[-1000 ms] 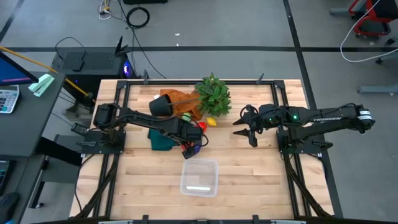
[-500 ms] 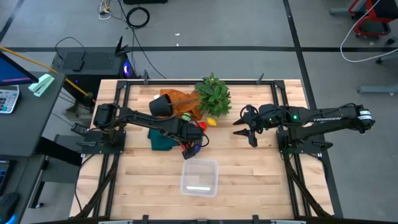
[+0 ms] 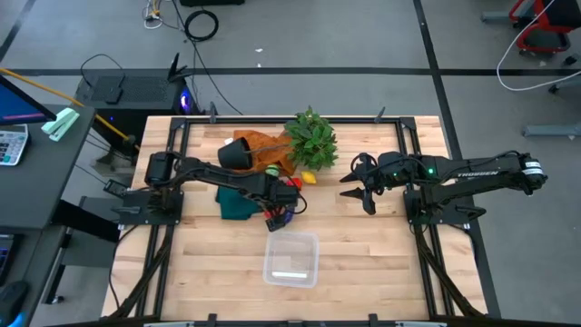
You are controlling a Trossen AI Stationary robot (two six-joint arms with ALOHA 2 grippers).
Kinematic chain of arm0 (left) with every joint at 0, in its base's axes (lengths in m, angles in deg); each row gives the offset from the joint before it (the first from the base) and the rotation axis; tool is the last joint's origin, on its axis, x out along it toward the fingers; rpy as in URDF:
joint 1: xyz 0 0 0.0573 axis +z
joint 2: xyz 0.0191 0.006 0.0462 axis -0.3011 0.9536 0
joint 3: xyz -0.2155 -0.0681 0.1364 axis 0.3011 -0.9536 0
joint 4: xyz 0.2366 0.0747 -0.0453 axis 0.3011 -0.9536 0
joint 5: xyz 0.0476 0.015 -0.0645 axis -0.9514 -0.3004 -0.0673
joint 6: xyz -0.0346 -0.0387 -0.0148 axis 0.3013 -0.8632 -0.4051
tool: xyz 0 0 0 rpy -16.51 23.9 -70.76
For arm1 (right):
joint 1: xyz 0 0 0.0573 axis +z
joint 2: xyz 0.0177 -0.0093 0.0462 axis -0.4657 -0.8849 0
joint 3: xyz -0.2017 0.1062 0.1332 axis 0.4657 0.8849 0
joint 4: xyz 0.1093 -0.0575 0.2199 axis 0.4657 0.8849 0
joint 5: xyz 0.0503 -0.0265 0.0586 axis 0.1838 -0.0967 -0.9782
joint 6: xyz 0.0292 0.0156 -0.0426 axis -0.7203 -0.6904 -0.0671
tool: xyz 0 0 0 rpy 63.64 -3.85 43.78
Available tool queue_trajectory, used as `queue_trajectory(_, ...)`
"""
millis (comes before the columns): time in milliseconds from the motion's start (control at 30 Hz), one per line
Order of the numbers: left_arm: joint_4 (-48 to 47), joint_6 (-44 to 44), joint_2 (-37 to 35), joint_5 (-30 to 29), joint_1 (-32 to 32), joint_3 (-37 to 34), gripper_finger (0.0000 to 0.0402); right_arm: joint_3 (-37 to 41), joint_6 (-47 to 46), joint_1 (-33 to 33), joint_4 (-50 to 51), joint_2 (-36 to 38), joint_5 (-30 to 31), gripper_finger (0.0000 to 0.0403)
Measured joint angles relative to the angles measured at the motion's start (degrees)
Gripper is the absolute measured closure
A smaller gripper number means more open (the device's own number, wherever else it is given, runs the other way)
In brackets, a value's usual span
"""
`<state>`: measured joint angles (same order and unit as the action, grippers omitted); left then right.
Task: Pick and placing Produce into tupperware
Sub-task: Put the red tomato into the transparent bin
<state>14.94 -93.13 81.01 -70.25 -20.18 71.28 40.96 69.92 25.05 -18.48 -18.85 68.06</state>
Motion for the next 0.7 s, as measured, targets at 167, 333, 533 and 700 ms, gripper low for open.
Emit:
queue_trajectory(167,0.2,0.3,0.7,0.0,0.0,0.0,0.0012,0.0,0.0,0.0,0.0,0.0,0.0,0.0236)
queue_trajectory(333,1.1,0.3,1.4,0.0,0.0,0.0,0.0012,0.0,0.0,0.0,-0.4,0.0,0.0,0.0236)
queue_trajectory(533,1.7,0.6,1.7,0.0,0.0,0.0,0.0012,0.0,-0.8,0.0,-0.4,0.0,0.0,0.0236)
queue_trajectory(700,1.9,0.5,1.7,0.0,0.0,0.0,0.0012,0.0,-0.9,0.0,-0.4,0.0,0.0,0.0236)
